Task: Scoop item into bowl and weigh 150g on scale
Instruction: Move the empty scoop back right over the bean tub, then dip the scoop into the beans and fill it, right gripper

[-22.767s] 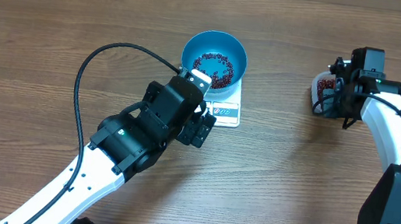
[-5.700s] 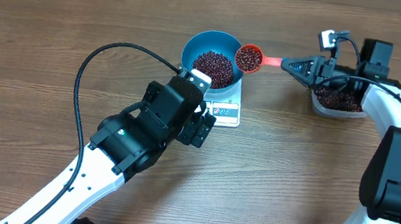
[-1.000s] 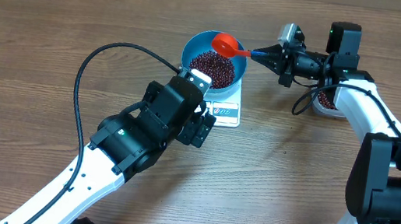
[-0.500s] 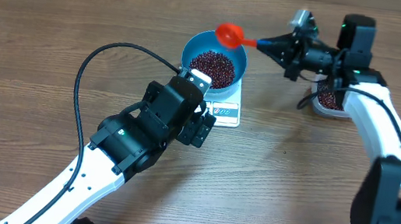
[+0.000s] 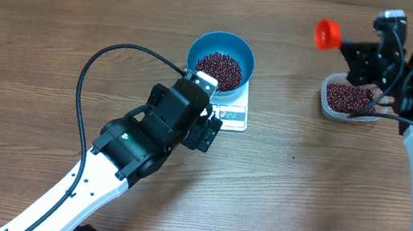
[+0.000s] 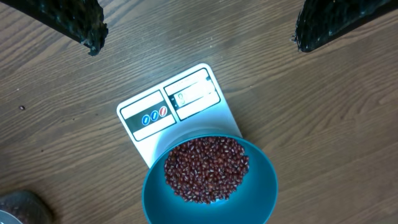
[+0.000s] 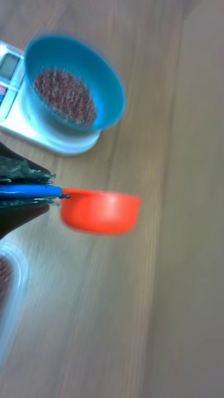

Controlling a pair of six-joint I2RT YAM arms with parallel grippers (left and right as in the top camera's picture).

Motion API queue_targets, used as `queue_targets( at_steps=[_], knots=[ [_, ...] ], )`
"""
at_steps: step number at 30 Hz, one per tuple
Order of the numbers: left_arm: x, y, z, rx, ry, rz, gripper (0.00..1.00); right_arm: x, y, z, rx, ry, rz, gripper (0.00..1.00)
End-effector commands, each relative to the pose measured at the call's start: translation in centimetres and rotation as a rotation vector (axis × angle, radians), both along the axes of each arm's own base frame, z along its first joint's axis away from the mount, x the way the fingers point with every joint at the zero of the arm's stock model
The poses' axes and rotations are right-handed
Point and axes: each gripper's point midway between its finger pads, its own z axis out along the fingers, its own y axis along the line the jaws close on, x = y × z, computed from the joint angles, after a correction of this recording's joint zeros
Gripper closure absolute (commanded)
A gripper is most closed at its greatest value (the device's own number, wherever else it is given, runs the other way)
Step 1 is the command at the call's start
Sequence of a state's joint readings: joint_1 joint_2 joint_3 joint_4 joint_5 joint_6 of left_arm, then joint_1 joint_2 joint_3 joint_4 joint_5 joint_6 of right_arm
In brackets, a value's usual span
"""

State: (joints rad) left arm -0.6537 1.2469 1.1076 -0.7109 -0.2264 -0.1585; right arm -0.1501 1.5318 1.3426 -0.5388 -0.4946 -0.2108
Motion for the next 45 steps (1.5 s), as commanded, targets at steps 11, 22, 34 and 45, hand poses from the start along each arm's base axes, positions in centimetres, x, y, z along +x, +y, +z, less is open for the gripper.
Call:
queue_targets(
  at_steps=[11, 22, 34, 45],
  knots=[
    [0.5, 0.2, 0.2, -0.002, -0.009, 0.026, 0.00, -5.9, -9.5, -4.6, -0.368, 0.306, -0.335, 0.96],
    [0.5, 0.2, 0.2, -0.002, -0.008, 0.026, 0.00, -4.9, -9.7, -9.7, -0.363, 0.438, -0.308, 0.96],
    [0.5, 0.2, 0.2, -0.002, -0.008, 0.026, 0.00, -3.9, -9.6, -14.2, -0.345, 0.523, -0.279, 0.96],
    [0.5, 0.2, 0.2, -0.002, -0.008, 0.026, 0.00, -4.1, -5.9, -14.0, -0.176, 0.524, -0.150, 0.96]
  ],
)
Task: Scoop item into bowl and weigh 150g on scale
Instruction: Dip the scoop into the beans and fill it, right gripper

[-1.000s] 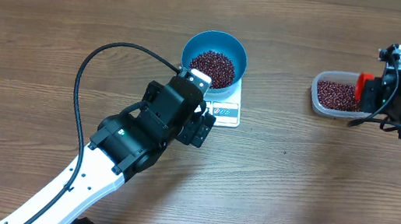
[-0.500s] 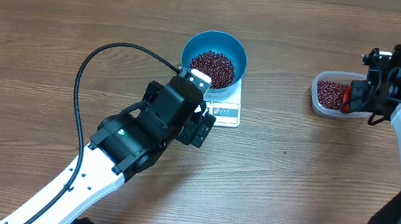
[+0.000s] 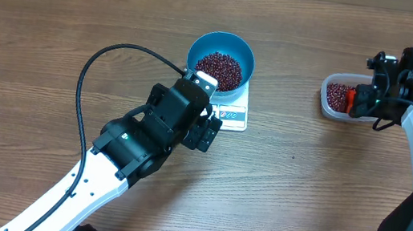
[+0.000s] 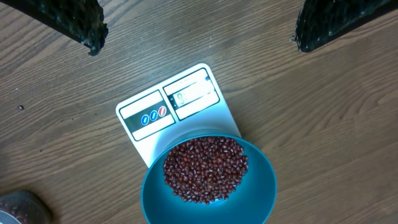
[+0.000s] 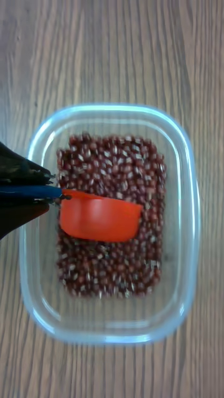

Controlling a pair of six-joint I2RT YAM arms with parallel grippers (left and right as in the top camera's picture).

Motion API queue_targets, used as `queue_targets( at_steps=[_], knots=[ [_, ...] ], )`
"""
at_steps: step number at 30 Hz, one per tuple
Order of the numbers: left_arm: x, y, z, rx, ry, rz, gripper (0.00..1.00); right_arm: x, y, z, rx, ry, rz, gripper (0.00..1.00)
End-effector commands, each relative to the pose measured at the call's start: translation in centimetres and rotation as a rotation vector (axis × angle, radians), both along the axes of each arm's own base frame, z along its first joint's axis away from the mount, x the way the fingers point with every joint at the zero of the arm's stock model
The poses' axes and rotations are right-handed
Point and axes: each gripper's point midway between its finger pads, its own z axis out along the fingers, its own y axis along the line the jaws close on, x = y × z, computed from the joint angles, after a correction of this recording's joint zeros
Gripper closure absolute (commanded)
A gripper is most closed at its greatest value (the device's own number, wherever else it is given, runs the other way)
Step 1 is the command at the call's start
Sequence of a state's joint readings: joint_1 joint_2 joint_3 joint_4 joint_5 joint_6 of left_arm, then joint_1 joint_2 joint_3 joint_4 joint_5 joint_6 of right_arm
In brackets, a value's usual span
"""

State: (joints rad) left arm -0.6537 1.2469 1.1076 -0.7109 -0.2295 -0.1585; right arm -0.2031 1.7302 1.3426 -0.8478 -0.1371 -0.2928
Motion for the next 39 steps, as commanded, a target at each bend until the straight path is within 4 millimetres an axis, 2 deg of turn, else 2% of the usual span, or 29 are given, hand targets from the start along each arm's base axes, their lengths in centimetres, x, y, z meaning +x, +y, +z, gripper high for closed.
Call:
queue_targets(
  at_steps=[1, 10, 25, 30, 34, 39],
  knots=[
    [0.4, 0.2, 0.2, -0.004, -0.007, 0.024, 0.00, 0.2, 1.6, -0.1, 0.093, -0.005, 0.039, 0.96],
    [0.4, 0.2, 0.2, -0.004, -0.007, 0.024, 0.00, 0.2, 3.4, 0.4, 0.191, -0.018, 0.078, 0.96],
    [0.4, 0.2, 0.2, -0.004, -0.007, 0.024, 0.01, 0.2, 3.4, 0.4, 0.199, -0.017, 0.067, 0.96],
    [0.4, 0.2, 0.2, -0.004, -0.007, 0.024, 0.00, 0.6, 4.6, 0.6, 0.312, -0.038, 0.094, 0.96],
    [0.4, 0.2, 0.2, -0.004, -0.007, 0.024, 0.00, 0.3, 3.8, -0.7, 0.396, -0.003, 0.060, 0.96],
    [0.4, 0.2, 0.2, -0.004, -0.007, 0.024, 0.00, -0.3, 2.0, -0.9, 0.428, 0.012, 0.003, 0.96]
  ],
)
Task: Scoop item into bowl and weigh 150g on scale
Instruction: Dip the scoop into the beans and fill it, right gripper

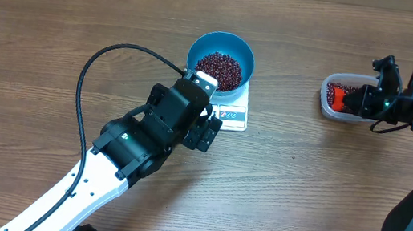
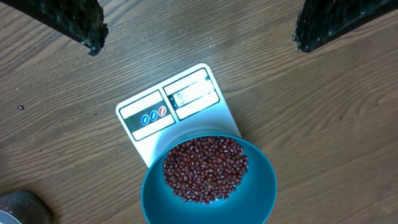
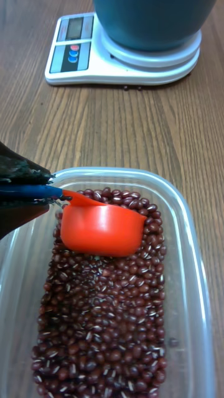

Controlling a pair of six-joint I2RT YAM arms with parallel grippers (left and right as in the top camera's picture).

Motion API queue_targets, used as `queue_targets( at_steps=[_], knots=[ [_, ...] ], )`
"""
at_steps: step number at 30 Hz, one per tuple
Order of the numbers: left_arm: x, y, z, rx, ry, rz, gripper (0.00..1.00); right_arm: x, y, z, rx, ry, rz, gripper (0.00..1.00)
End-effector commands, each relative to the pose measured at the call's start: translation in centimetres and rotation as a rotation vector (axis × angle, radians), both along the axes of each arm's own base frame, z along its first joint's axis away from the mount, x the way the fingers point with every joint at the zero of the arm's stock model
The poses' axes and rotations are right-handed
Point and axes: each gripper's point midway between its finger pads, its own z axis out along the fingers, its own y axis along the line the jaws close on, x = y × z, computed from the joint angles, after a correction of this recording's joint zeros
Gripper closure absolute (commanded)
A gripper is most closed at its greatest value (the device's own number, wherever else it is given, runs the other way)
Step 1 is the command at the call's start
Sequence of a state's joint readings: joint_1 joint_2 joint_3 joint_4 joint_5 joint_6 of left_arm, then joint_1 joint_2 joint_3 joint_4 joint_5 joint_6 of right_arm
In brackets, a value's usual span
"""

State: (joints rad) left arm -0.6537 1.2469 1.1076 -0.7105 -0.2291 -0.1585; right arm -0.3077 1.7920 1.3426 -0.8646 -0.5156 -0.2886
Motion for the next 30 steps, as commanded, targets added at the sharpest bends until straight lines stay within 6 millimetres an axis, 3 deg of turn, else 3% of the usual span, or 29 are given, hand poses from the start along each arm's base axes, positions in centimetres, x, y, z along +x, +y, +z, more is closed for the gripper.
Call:
queue_targets(
  at_steps=[1, 13, 20, 30],
  knots=[
    [0.4, 0.2, 0.2, -0.004, -0.007, 0.024, 0.00, -0.5, -0.4, -0.4, 0.078, 0.031, -0.026, 0.96],
    [0.4, 0.2, 0.2, -0.003, -0.007, 0.024, 0.00, -1.4, -3.4, 2.1, 0.317, -0.035, -0.125, 0.96],
    [0.4, 0.2, 0.2, -0.004, -0.007, 0.024, 0.00, -2.6, -5.8, 2.1, 0.340, -0.016, -0.203, 0.96],
    [0.4, 0.2, 0.2, -0.004, -0.007, 0.024, 0.00, -2.6, -6.1, 3.5, 0.435, -0.067, -0.212, 0.96]
  ],
)
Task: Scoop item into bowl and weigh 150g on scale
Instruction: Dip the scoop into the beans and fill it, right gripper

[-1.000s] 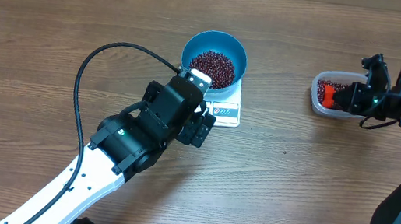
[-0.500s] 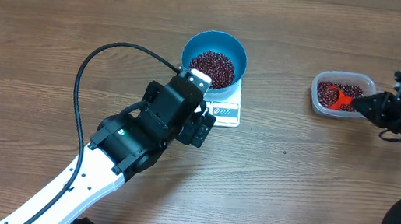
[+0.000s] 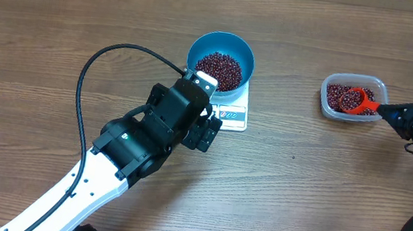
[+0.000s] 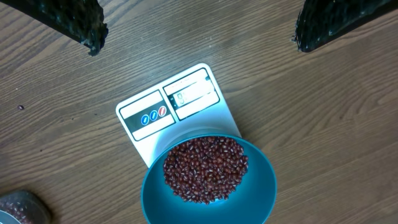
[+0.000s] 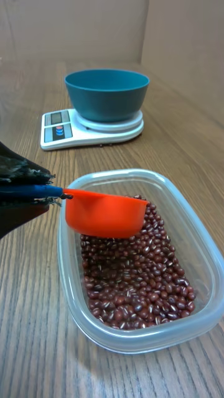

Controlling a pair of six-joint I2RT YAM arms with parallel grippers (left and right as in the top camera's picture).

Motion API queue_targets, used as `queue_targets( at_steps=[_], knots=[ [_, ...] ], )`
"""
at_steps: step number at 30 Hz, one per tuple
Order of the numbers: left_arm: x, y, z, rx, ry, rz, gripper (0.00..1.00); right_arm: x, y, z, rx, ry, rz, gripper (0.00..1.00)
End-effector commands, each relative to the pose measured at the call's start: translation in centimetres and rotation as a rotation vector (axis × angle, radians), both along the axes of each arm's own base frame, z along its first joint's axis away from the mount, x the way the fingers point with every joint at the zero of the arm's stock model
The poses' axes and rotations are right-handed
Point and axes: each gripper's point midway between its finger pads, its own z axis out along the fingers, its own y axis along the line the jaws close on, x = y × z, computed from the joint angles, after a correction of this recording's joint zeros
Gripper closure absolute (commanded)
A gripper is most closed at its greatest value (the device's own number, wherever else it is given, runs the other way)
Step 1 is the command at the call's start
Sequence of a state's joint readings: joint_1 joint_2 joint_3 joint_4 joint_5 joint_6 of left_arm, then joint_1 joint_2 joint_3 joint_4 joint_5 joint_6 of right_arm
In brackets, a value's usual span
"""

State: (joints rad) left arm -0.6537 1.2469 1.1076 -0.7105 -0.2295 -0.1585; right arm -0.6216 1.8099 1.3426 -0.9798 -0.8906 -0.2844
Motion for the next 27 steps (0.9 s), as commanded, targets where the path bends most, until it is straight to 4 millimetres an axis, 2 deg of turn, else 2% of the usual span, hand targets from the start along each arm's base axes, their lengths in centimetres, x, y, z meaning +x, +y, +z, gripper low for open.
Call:
queue_targets(
  at_steps=[1, 23, 27],
  knots=[
    [0.4, 0.2, 0.2, -0.004, -0.007, 0.024, 0.00, 0.3, 0.3, 0.7, 0.050, -0.034, 0.007, 0.96],
    [0.4, 0.2, 0.2, -0.004, -0.007, 0.024, 0.00, 0.0, 3.1, 4.1, 0.270, -0.131, 0.060, 0.96],
    [0.4, 0.2, 0.2, -0.004, -0.007, 0.024, 0.00, -0.2, 3.5, 4.2, 0.290, -0.111, 0.061, 0.96]
  ],
)
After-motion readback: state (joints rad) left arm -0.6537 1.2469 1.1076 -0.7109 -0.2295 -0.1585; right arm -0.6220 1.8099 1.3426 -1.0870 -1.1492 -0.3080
